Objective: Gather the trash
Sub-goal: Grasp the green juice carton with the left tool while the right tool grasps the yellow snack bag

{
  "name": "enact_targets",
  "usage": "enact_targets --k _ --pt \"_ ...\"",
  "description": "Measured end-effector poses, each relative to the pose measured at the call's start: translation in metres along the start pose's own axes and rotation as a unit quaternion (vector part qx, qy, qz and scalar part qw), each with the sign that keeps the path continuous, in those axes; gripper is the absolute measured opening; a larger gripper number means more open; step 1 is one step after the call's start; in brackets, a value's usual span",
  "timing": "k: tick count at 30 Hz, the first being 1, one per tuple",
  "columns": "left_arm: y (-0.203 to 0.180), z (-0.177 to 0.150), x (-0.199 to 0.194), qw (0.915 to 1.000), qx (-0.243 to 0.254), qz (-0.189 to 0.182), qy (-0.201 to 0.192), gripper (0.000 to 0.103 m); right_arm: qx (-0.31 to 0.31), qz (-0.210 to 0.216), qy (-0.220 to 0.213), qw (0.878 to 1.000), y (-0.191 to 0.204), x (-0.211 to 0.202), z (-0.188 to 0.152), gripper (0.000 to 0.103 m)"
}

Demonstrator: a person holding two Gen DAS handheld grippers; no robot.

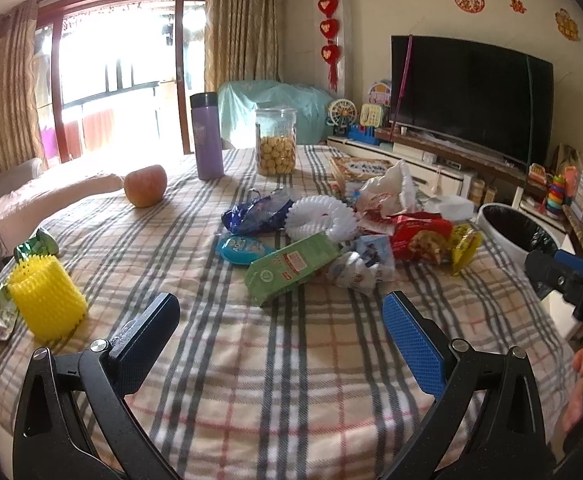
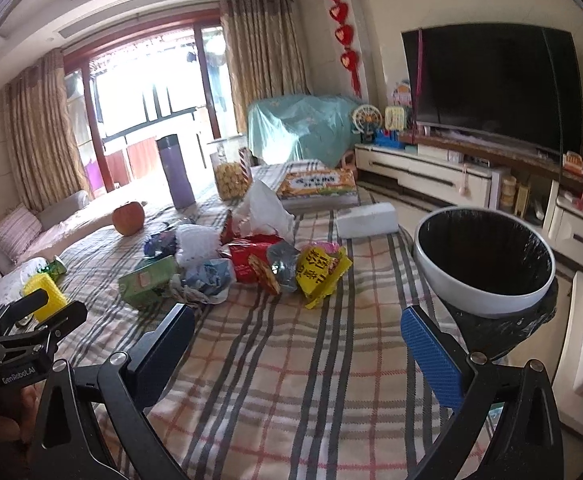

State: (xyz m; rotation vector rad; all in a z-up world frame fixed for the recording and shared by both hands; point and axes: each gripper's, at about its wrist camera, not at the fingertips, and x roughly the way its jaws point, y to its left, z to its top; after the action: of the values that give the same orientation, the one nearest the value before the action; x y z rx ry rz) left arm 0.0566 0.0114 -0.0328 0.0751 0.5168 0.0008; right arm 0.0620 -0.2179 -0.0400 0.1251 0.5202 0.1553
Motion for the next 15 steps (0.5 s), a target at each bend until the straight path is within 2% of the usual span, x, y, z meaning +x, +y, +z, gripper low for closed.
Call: enact_targets --k 6,9,13,15 --pt "0.009 0.009 0.035 0.9997 0.011 0.007 0.021 0.103 0.021 0.002 0.02 1.0 -0.012 0.024 0.013 0.102" --pt "0.015 0.013 0.053 0.9993 0.009 -0.007 0.037 0.103 0.026 0.002 0.043 0.999 -0.018 0.044 0.019 0.102" --pt "0.018 0.018 0.078 0.9982 0.024 -0.005 0.056 0.103 0.033 0.009 0.075 0.997 -0.025 0.07 0.024 0.101" --pt "0.018 0.019 0.089 0.9972 0.033 -0.013 0.065 0.103 0.037 0.013 0.089 0.995 -0.028 0.082 0.024 0.097"
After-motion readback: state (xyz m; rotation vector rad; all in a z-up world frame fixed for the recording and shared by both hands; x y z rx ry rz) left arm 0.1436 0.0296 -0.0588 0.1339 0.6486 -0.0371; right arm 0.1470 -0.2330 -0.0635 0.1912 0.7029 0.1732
